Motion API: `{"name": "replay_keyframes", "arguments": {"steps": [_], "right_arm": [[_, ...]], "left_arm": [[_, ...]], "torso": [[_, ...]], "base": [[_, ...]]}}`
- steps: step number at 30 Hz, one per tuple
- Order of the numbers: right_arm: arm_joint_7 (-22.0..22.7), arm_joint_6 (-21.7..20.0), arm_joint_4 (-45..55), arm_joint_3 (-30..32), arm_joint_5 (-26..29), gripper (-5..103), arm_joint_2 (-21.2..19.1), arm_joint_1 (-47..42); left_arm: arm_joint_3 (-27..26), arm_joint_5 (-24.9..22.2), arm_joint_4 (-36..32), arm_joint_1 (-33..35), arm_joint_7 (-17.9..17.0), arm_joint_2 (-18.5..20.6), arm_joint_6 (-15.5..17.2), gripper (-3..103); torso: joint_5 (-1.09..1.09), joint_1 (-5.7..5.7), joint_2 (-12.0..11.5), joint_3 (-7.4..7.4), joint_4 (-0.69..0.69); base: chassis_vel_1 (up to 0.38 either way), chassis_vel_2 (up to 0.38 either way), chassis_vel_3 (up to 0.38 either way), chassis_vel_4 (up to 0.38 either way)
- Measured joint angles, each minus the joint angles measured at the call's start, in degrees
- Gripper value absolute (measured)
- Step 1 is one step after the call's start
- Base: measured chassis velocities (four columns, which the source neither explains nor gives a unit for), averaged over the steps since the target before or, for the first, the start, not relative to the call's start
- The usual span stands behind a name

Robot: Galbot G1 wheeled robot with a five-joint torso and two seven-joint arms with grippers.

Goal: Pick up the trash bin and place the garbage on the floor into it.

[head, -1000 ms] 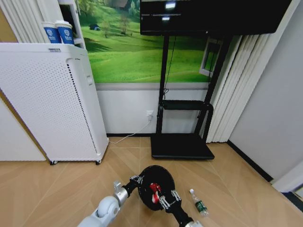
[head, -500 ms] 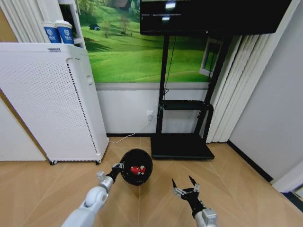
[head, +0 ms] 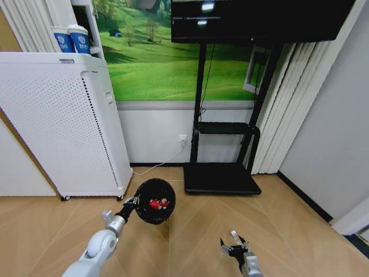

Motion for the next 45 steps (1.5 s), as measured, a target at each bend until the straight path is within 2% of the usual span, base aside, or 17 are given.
{"name": "replay_keyframes", "arguments": {"steps": [2, 4, 6, 9, 17, 27, 28, 29, 30, 32, 33, 35, 36, 39, 40, 42, 45], "right_arm": [[0.09, -0.38, -1.05, -0.03, 0.98, 100, -0.53, 0.52], [-0.86, -1.16, -7.06, 0.28, 3.77, 100, -5.11, 3.13], [-1.22, -1.2, -10.8, 0.0, 4.2, 100, -6.81, 5.29], [-1.96, -1.66, -15.12, -0.95, 5.38, 100, -9.36, 7.68], [-6.62, -3.28, -18.9, -1.76, 6.92, 100, -11.31, 8.24], [-7.16, -2.04, -23.7, -2.42, 3.71, 102, -8.45, 8.92], [-7.03, -1.88, -23.79, -2.45, 3.78, 92, -8.35, 8.77], [-7.03, -1.88, -23.79, -2.45, 3.78, 92, -8.35, 8.77], [-7.18, -1.85, -23.78, -2.42, 3.88, 86, -8.38, 8.57], [-7.52, -1.62, -23.77, -2.39, 3.91, 86, -8.43, 8.36], [-7.83, -1.42, -23.77, -2.38, 3.87, 75, -8.5, 8.26], [-7.99, -1.19, -23.77, -2.34, 3.83, 75, -8.54, 8.07], [-8.07, -1.06, -23.72, -2.33, 3.83, 64, -8.51, 7.86], [-8.08, -0.93, -23.64, -2.3, 3.78, 58, -8.35, 7.69], [-8.09, -0.85, -23.61, -2.3, 3.69, 47, -8.16, 7.61], [-8.09, -0.82, -23.58, -2.29, 3.67, 47, -8.07, 7.58], [-8.09, -0.77, -23.58, -2.26, 3.63, 41, -8.0, 7.57]], "left_arm": [[-0.11, 0.14, 0.06, 0.05, 0.17, -0.24, -0.15, 4], [-0.2, 0.5, 0.75, 0.04, 0.9, -0.87, -0.55, 4], [-0.2, 0.59, 1.02, -0.15, 1.1, -1.11, -0.73, 4], [-0.21, 0.75, 1.32, -0.01, 1.44, -1.16, -0.93, 4], [-0.37, 1.02, 1.8, 0.01, 1.71, -1.22, -1.05, 4], [1.12, 0.63, 1.22, -1.06, 1.45, -1.16, -1.09, 4], [1.21, 0.62, 1.21, -1.08, 1.43, -1.09, -1.09, 4], [1.21, 0.62, 1.21, -1.08, 1.43, -1.09, -1.09, 4], [1.19, 0.6, 1.19, -1.02, 1.43, -1.02, -1.09, 4], [1.02, 0.6, 1.19, -0.8, 1.42, -0.95, -1.1, 4], [0.94, 0.62, 1.2, -0.69, 1.44, -0.93, -1.16, 4], [0.78, 0.64, 1.22, -0.58, 1.45, -0.95, -1.24, 4], [0.74, 0.66, 1.23, -0.56, 1.45, -1.01, -1.27, 4], [0.73, 0.65, 1.23, -0.64, 1.46, -1.09, -1.28, 4], [0.76, 0.65, 1.24, -0.75, 1.46, -1.12, -1.3, 4], [0.79, 0.65, 1.27, -0.82, 1.45, -1.12, -1.31, 4], [0.83, 0.65, 1.3, -0.86, 1.45, -1.12, -1.34, 4]], "torso": [[0.01, 0.0, 0.0, 0.0, -0.02], [-0.05, 0.0, 0.0, 0.0, -0.01], [0.04, 0.0, 0.0, 0.0, -0.01], [0.0, 0.0, 0.0, 0.0, 0.01], [-0.01, 0.0, 0.0, 0.0, 0.0], [0.01, 0.0, 0.0, 0.0, -0.01], [0.01, 0.0, 0.0, 0.0, 0.0], [0.01, 0.0, 0.0, 0.0, 0.0], [-0.01, 0.0, 0.0, 0.0, 0.0], [0.0, 0.0, 0.0, 0.0, 0.0], [0.0, 0.0, 0.0, 0.0, 0.0], [-0.01, -0.01, 0.0, 0.0, 0.01], [-0.01, 0.0, 0.0, 0.0, 0.01], [-0.03, 0.0, 0.0, 0.0, 0.0], [-0.01, 0.0, 0.01, 0.0, 0.0], [0.0, -0.01, 0.0, 0.0, 0.0], [-0.01, -0.01, 0.0, 0.0, 0.0]], "base": [[0.0, 0.0, 0.0, 0.0], [0.0, 0.0, 0.0, 0.0], [0.0, 0.0, 0.0, 0.0], [0.0, 0.0, 0.0, 0.0], [0.0, 0.0, 0.0, 0.0], [0.0, 0.0, 0.0, 0.0], [0.0, 0.0, 0.0, 0.0], [0.0, 0.0, 0.0, 0.0], [0.0, 0.0, 0.0, 0.0], [0.0, 0.0, 0.0, 0.0], [0.0, 0.0, 0.0, 0.0], [0.0, 0.0, 0.0, 0.0], [0.0, 0.0, 0.0, 0.0], [0.0, 0.0, 0.0, 0.0], [0.0, 0.0, 0.0, 0.0], [0.0, 0.0, 0.0, 0.0], [0.0, 0.0, 0.0, 0.0]]}}
